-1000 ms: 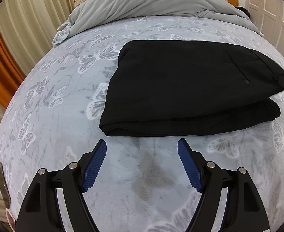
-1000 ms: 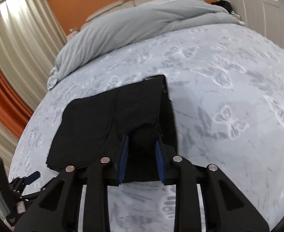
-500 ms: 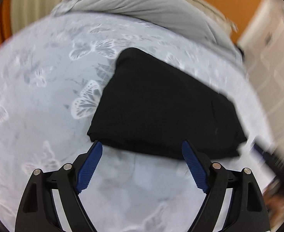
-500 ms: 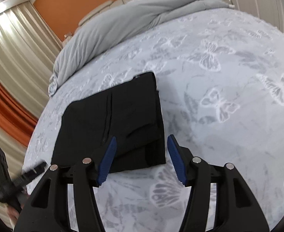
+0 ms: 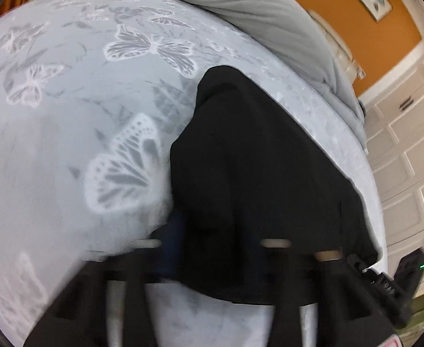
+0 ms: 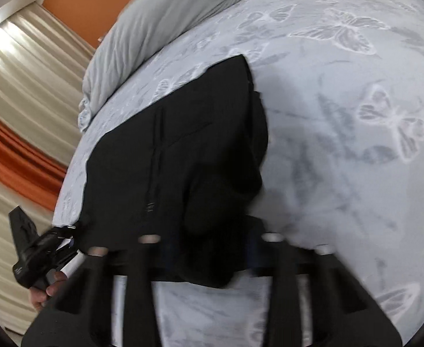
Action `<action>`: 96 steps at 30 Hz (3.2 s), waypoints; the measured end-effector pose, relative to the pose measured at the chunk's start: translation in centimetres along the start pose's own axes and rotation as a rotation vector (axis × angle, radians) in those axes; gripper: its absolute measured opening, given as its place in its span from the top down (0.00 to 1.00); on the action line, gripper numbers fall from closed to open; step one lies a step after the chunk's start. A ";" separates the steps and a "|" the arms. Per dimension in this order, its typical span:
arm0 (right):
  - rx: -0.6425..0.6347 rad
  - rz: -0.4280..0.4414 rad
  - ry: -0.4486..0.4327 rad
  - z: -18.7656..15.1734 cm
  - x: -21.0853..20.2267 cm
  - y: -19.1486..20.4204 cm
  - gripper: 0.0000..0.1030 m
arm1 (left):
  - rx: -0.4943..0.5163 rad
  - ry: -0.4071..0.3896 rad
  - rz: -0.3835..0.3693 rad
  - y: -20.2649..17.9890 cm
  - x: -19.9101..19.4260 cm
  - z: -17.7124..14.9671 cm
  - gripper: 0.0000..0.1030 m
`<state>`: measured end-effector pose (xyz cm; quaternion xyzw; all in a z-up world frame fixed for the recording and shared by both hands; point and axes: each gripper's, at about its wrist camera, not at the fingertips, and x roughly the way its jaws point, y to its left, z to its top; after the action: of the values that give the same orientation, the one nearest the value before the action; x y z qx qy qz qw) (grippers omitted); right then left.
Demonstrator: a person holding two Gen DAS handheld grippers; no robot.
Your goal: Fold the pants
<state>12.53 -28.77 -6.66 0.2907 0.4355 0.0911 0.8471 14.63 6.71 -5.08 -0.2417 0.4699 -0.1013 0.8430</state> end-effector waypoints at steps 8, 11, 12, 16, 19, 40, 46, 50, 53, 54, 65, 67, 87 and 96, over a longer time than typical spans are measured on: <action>0.024 -0.060 0.089 -4.3 -4.7 -1.6 0.68 | 0.011 0.078 -0.027 -1.3 -5.1 -3.4 0.88; 0.145 0.025 0.105 -4.7 -4.5 -4.1 0.52 | -0.019 0.136 0.031 -0.5 -3.4 -4.4 0.88; 0.156 0.045 0.109 -4.5 -4.8 -4.1 0.48 | 0.001 0.113 0.039 -0.9 -3.8 -4.2 0.84; 0.160 0.064 0.098 -4.3 -4.3 -4.2 0.35 | -0.029 0.047 0.078 -0.9 -4.5 -3.6 0.26; 0.154 0.088 0.084 -3.9 -3.7 -3.5 0.33 | -0.105 0.096 0.065 0.7 -2.8 -3.6 0.24; -0.160 0.068 -0.202 0.5 -9.1 5.5 0.83 | 0.145 -0.203 -0.140 -5.6 -10.2 -0.6 0.94; 0.199 -0.110 -0.039 -2.3 -5.4 -4.0 0.45 | -0.099 0.042 0.162 1.6 -4.3 -2.4 0.73; -0.096 -0.254 -0.300 -1.9 -11.1 3.1 0.44 | 0.005 -0.119 0.090 -2.5 -8.8 -2.6 0.42; -0.260 -0.321 -0.405 -4.0 -12.2 8.1 0.22 | 0.259 -0.244 0.206 -7.7 -10.7 -5.1 0.30; -0.296 -0.344 -0.395 -4.4 -11.6 9.0 0.19 | 0.317 -0.243 0.225 -8.8 -10.5 -5.8 0.30; -0.348 -0.399 -0.270 -9.9 -12.9 9.4 0.15 | 0.488 -0.204 0.295 -11.6 -10.0 -10.2 0.30; -0.331 -0.414 -0.262 -10.5 -13.6 8.8 0.14 | 0.505 -0.212 0.305 -11.7 -10.8 -11.1 0.30; -0.334 -0.420 -0.233 -14.5 -14.3 10.0 0.14 | 0.534 -0.230 0.402 -7.9 -14.0 -16.3 0.24; -0.365 -0.434 -0.220 -15.0 -13.4 10.7 0.14 | 0.515 -0.209 0.369 -7.4 -14.4 -16.4 0.24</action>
<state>-6.42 -19.30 1.87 0.0418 0.3694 -0.0474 0.9271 -6.48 0.99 2.10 0.0595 0.3757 -0.0372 0.9241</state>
